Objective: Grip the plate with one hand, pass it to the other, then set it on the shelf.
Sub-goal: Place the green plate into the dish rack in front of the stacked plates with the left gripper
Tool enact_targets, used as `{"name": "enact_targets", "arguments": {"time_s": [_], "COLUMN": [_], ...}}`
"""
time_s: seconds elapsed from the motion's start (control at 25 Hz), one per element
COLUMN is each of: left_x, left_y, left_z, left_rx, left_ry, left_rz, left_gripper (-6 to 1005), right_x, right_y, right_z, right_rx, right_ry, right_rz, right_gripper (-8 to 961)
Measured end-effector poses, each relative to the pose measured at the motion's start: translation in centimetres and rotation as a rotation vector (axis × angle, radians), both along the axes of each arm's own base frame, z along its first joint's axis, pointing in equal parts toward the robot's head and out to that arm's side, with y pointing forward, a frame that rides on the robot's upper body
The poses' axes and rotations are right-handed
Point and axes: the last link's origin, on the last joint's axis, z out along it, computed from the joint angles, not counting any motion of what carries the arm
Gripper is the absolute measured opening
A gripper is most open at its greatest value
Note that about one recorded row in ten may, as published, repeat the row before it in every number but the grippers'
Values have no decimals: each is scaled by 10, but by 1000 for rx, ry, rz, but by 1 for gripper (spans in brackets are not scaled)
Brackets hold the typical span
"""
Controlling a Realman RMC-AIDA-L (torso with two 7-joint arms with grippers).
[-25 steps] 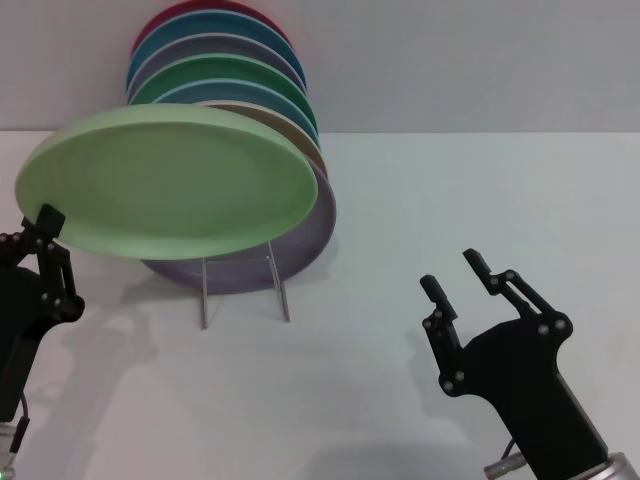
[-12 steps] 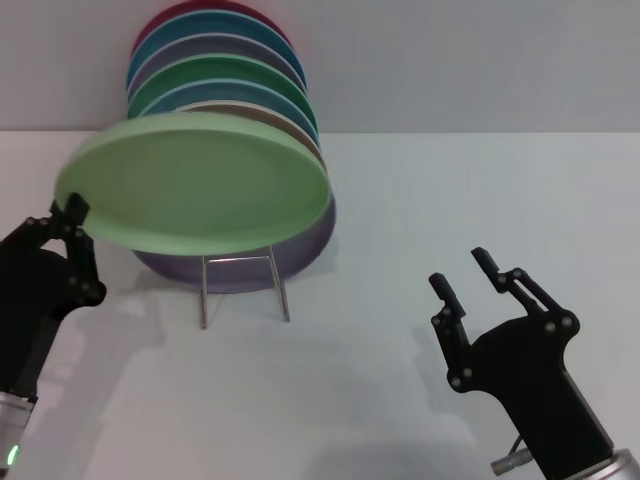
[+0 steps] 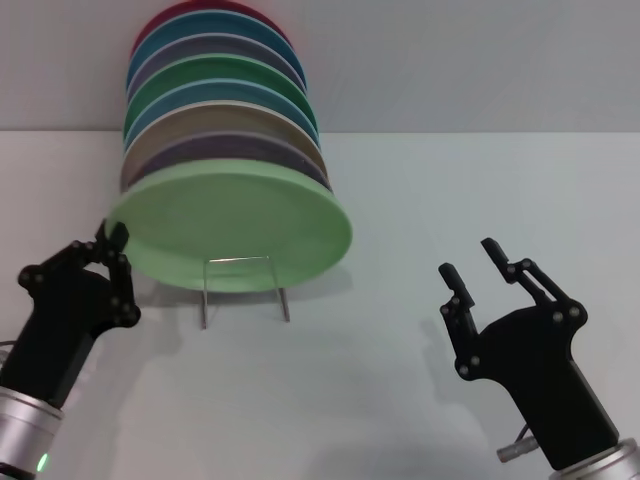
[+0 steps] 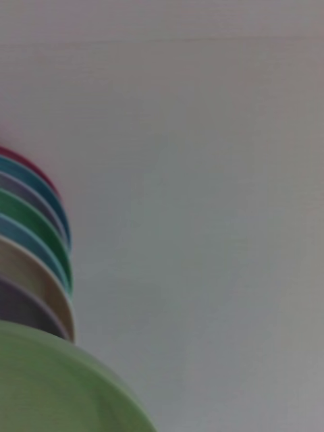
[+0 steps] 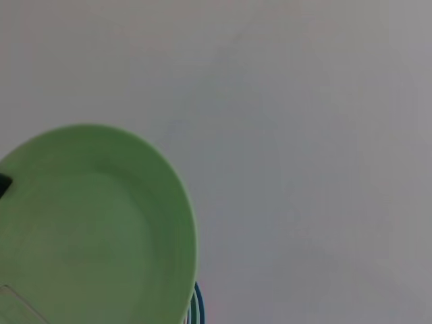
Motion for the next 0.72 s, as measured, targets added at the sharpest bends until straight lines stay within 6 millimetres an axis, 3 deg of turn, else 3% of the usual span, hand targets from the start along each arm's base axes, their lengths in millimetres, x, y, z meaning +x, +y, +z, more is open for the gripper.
{"name": "enact_targets", "arguments": {"time_s": [0.72], "left_x": [-6], "left_y": [1], "left_z": [-12], "left_rx": [-72], "left_ry": [26], "left_rz": [44], "left_gripper": [31], "right_x": [-1], "right_y": [5], "right_z": [-2], "right_rx": [-17], "right_ry": [-15], "right_rz": [7], "right_gripper": [380]}}
